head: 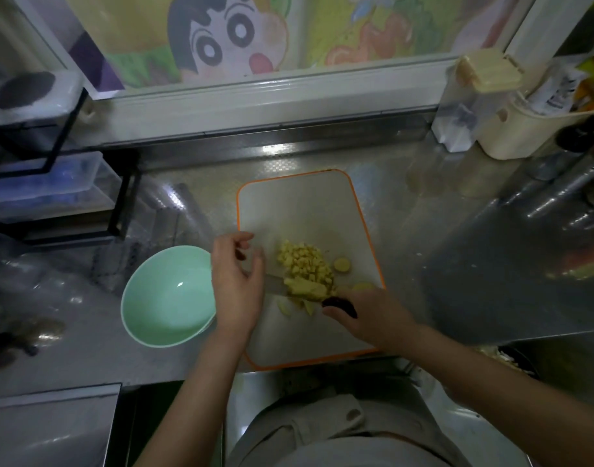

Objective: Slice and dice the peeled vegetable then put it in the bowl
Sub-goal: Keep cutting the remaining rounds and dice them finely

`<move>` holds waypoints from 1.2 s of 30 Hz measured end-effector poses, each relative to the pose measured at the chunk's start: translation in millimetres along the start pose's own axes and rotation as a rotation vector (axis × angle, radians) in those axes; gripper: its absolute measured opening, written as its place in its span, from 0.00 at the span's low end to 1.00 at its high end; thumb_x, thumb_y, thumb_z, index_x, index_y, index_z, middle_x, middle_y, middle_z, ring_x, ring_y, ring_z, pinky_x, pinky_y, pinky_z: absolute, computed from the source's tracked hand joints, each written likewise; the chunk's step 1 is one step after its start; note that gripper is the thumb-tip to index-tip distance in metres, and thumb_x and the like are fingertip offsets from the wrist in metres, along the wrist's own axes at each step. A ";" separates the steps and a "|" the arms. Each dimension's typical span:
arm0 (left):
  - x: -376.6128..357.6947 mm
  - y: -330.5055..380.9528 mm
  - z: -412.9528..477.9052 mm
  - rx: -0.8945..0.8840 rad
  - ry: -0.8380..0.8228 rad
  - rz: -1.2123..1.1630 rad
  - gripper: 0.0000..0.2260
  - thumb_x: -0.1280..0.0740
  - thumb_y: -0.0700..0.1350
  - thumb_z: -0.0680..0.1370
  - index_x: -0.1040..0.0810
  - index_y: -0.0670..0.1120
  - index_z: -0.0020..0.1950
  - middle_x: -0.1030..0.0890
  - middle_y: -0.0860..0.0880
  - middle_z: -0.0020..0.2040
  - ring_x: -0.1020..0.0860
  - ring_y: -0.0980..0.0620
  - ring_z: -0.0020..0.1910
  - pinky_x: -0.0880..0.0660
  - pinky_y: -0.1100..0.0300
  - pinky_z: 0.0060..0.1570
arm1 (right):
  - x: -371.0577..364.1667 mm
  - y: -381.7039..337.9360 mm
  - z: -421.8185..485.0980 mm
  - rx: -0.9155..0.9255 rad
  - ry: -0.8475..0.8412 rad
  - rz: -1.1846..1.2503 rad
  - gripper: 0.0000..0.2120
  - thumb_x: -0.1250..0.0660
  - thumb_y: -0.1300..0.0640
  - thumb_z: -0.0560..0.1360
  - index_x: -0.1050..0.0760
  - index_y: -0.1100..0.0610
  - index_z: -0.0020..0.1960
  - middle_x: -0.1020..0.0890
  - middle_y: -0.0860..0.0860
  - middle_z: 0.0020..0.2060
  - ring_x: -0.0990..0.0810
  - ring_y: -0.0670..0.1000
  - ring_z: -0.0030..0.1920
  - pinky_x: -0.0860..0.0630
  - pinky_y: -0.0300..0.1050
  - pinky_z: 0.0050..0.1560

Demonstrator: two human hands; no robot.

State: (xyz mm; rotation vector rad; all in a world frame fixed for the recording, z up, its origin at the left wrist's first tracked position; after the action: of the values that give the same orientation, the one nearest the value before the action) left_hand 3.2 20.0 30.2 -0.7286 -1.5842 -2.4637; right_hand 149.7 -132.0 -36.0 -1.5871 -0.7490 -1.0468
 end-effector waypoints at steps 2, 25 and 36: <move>-15.7 2.7 1.1 -0.042 -0.308 0.040 0.12 0.32 0.44 0.71 0.25 0.48 0.55 0.25 0.48 0.49 0.27 0.55 0.46 0.33 0.69 0.46 | -0.5 2.8 -2.1 0.022 0.017 0.000 0.40 0.61 0.25 0.67 0.22 0.50 0.51 0.19 0.51 0.40 0.21 0.52 0.41 0.33 0.45 0.35; -64.1 -20.3 -33.5 -0.125 -1.194 0.412 0.22 0.35 0.48 0.77 0.32 0.46 0.70 0.30 0.47 0.68 0.32 0.51 0.67 0.40 0.66 0.64 | 5.1 -9.1 -15.0 0.194 0.077 -0.056 0.30 0.52 0.31 0.72 0.19 0.50 0.47 0.18 0.51 0.33 0.22 0.51 0.31 0.33 0.43 0.28; -66.9 -39.9 -27.9 -0.044 -1.264 0.437 0.23 0.35 0.51 0.77 0.32 0.47 0.70 0.32 0.49 0.68 0.34 0.51 0.67 0.40 0.64 0.65 | 17.5 -12.4 -20.9 0.247 0.268 -0.213 0.20 0.43 0.35 0.70 0.22 0.48 0.35 0.24 0.46 0.22 0.28 0.45 0.20 0.45 0.35 0.21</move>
State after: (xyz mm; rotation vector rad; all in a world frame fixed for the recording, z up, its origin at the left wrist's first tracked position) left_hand 38.6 2.9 -42.6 -2.5963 -1.2807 -1.6636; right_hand 141.0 -149.7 -13.4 -1.1488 -0.8383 -1.2406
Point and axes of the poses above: each hand's wrist, its own z-axis towards the middle knuckle, its own x-axis out of the back of the hand, y = z × x, the point moved 4 cm from there along z, towards the middle knuckle
